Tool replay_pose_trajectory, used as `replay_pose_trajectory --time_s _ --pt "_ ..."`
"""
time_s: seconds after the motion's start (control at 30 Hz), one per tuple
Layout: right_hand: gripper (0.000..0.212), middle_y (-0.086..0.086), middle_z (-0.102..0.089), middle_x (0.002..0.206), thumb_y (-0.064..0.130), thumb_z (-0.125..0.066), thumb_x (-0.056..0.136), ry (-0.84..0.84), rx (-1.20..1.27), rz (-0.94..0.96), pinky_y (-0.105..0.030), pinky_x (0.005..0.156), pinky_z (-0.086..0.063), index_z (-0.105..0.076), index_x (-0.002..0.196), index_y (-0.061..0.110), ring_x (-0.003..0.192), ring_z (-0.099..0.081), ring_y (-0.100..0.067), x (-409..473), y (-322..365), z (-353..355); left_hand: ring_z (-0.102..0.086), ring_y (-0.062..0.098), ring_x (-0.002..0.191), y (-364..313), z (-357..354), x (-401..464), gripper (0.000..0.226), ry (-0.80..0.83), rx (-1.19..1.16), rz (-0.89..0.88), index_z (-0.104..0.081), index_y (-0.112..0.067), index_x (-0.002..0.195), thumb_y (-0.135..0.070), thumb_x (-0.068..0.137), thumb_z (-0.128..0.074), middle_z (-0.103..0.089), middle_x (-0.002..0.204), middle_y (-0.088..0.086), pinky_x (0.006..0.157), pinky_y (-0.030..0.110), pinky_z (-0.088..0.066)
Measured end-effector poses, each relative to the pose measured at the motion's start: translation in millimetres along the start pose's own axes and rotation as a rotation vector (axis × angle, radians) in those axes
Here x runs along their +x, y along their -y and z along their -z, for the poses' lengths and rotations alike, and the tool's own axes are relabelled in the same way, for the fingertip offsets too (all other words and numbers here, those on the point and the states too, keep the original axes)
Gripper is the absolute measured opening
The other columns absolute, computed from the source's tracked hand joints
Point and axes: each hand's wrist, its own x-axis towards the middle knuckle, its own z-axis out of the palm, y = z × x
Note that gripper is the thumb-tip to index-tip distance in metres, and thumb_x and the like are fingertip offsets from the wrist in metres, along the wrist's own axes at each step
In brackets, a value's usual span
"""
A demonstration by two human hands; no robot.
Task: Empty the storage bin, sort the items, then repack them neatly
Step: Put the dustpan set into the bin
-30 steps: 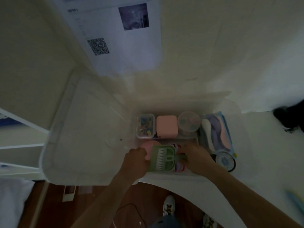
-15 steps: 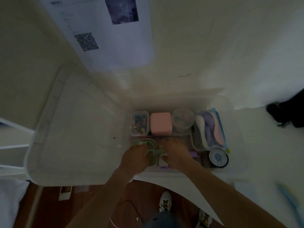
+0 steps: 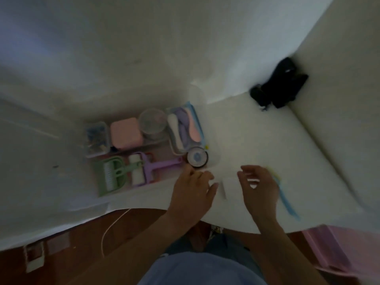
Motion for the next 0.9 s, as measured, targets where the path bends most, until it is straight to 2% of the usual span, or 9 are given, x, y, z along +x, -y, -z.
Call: replay_pose_trajectory --time_s 0.1,0.17,0.2,0.27,0.33,0.47,0.63,0.77,0.9 --pt "0.020 0.005 -0.068 0.106 0.030 -0.067 0.089 0.135 -0.100 -0.214 -0.029 0.078 -0.055 -0.066 0.109 0.026 0.086 -0.064 -0.008 -11.0 -54.0 -7.5 -0.056 0.018 0.066 -5.9 -30.9 -5.5 0.013 0.108 0.135 -0.098 -0.064 -0.018 0.084 -0.020 0.095 -0.057 -0.061 0.069 -0.002 0.069 0.032 -0.050" --pt "0.030 0.003 -0.065 0.114 0.030 -0.066 0.090 0.199 -0.145 -0.260 -0.030 0.081 -0.053 -0.061 0.119 0.025 0.093 -0.062 -0.011 -16.0 -73.7 -17.5 -0.059 0.018 0.069 -10.4 -47.5 -14.2 0.005 0.194 0.127 -0.078 -0.067 -0.019 0.091 -0.019 0.086 -0.069 -0.062 0.073 -0.001 0.055 0.033 -0.053" --pt "0.034 0.002 -0.063 0.117 0.032 -0.066 0.090 0.213 -0.157 -0.283 -0.032 0.083 -0.052 -0.058 0.123 0.026 0.096 -0.061 -0.012 -16.0 -80.3 -21.2 -0.062 0.019 0.074 -13.7 -57.6 -18.7 0.015 0.284 0.084 -0.025 -0.067 -0.019 0.102 -0.023 0.088 -0.069 -0.066 0.082 0.000 0.059 0.034 -0.055" --pt "0.041 0.001 -0.062 0.119 0.035 -0.065 0.090 0.226 -0.161 -0.339 -0.035 0.088 -0.052 -0.054 0.128 0.028 0.100 -0.061 -0.015 -11.5 -91.3 -28.2 -0.064 0.021 0.097 -19.5 -80.4 -18.0 0.038 0.495 -0.133 0.240 -0.055 -0.019 0.132 -0.033 0.097 -0.057 -0.065 0.113 0.003 0.085 0.036 -0.053" --pt "0.048 -0.001 -0.061 0.120 0.036 -0.066 0.088 0.250 -0.142 -0.379 -0.039 0.091 -0.052 -0.050 0.133 0.028 0.102 -0.061 -0.019 -5.2 -98.4 -33.8 -0.058 0.023 0.116 -21.0 -104.8 -8.4 0.052 0.576 -0.365 0.575 -0.039 -0.021 0.146 -0.037 0.099 -0.053 -0.057 0.133 0.006 0.101 0.035 -0.045" --pt "0.061 -0.007 -0.050 0.127 0.033 -0.065 0.090 0.273 -0.177 -0.387 -0.042 0.096 -0.049 -0.039 0.144 0.023 0.110 -0.056 -0.025 6.1 -112.9 -40.8 -0.052 0.025 0.127 -30.6 -144.5 11.6 0.058 0.581 -0.626 0.955 -0.031 -0.019 0.151 -0.033 0.099 -0.054 -0.053 0.141 0.009 0.107 0.034 -0.042" --pt "0.060 -0.011 -0.055 0.132 0.035 -0.067 0.088 0.367 -0.183 -0.453 -0.042 0.101 -0.046 -0.047 0.140 0.014 0.115 -0.056 -0.028 12.1 -130.9 -35.9 -0.062 0.021 0.108 -44.9 -164.2 10.7 0.033 0.547 -0.634 0.957 -0.061 -0.016 0.127 -0.028 0.097 -0.056 -0.065 0.126 0.005 0.095 0.032 -0.050" --pt "0.039 0.000 -0.066 0.111 0.032 -0.070 0.087 0.237 -0.015 -0.436 -0.031 0.077 -0.049 -0.061 0.123 0.022 0.087 -0.063 -0.015 14.9 -100.4 5.6 -0.061 0.016 0.106 -60.7 -134.2 13.6 0.033 0.404 -0.674 0.911 -0.061 -0.016 0.126 -0.028 0.095 -0.061 -0.065 0.123 0.003 0.095 0.028 -0.048" --pt "0.025 0.014 -0.067 0.099 0.028 -0.074 0.084 0.143 0.205 -0.275 -0.030 0.072 -0.055 -0.067 0.107 0.030 0.085 -0.064 -0.008 14.8 -31.5 56.6 -0.065 0.002 0.094 -65.9 -58.2 25.9 0.026 0.172 -0.672 0.705 -0.068 -0.030 0.118 -0.030 0.092 -0.067 -0.071 0.105 -0.010 0.089 0.021 -0.051"
